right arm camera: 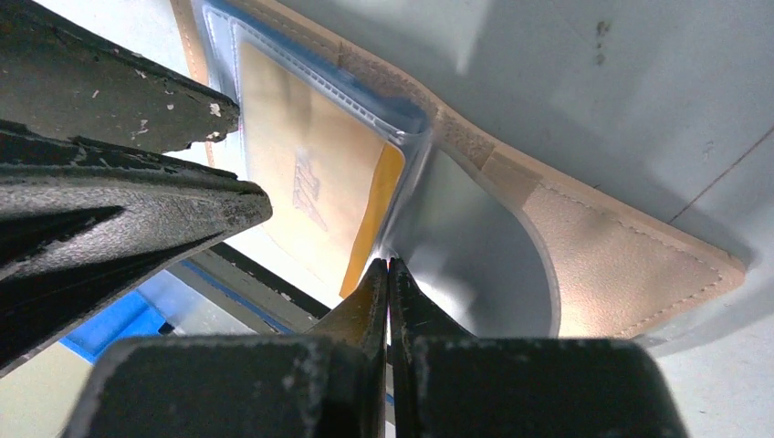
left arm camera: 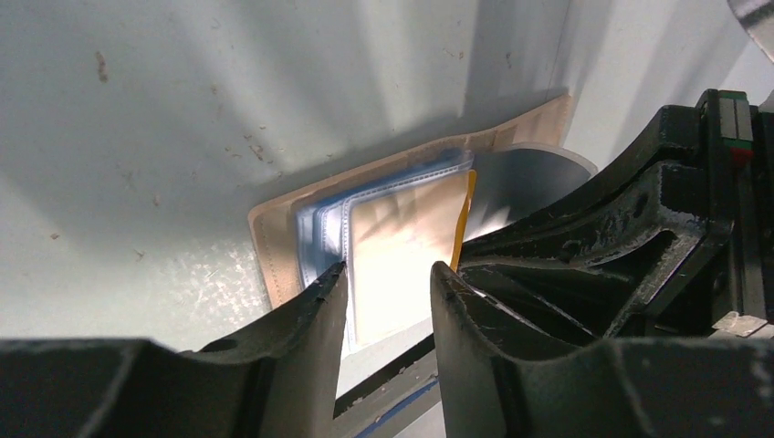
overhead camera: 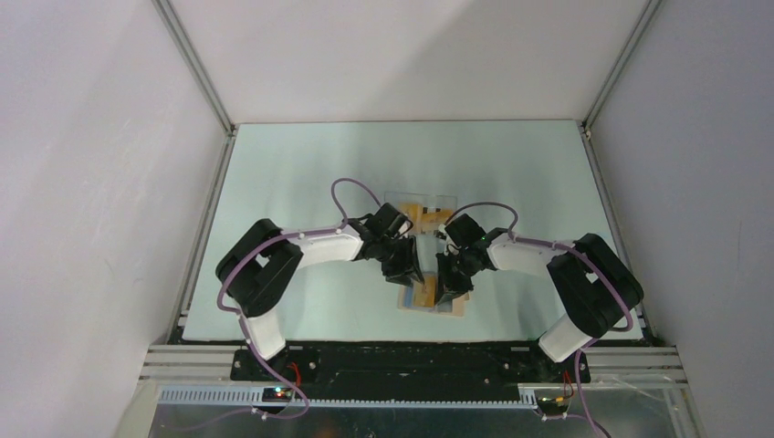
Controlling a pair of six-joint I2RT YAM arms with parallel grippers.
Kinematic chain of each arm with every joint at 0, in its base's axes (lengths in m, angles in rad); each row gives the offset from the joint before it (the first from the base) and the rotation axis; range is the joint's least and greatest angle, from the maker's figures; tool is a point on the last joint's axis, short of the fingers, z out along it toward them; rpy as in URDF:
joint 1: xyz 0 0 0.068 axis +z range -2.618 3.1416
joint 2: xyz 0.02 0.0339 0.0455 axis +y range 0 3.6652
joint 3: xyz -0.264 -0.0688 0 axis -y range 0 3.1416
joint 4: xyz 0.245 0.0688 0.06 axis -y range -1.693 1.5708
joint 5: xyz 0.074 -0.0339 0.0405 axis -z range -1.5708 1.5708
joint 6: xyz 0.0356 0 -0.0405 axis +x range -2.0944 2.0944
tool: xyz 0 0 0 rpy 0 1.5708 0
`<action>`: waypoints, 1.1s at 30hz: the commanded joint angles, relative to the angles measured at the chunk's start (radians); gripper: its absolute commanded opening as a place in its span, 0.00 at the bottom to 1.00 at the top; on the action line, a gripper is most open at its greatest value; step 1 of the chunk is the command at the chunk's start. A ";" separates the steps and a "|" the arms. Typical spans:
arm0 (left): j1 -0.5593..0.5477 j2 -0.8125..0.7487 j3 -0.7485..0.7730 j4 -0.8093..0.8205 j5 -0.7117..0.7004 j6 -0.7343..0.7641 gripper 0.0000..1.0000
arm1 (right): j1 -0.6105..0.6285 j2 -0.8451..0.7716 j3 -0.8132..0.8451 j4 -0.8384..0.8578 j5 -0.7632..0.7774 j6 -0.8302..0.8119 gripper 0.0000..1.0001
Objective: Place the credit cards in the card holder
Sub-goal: Turn over the card holder at the center of the board.
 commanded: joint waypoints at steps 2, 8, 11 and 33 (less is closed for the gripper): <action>0.000 -0.061 -0.037 -0.022 -0.092 -0.014 0.46 | 0.001 0.013 0.010 0.017 0.009 -0.002 0.01; -0.007 -0.035 -0.029 -0.028 -0.081 -0.015 0.47 | 0.002 0.014 0.010 0.022 0.002 -0.002 0.01; -0.022 -0.012 -0.004 -0.032 -0.091 -0.014 0.46 | 0.002 0.014 0.010 0.026 -0.001 0.001 0.00; -0.063 -0.139 0.044 -0.029 -0.063 -0.047 0.31 | 0.006 0.024 0.010 0.036 -0.031 0.002 0.00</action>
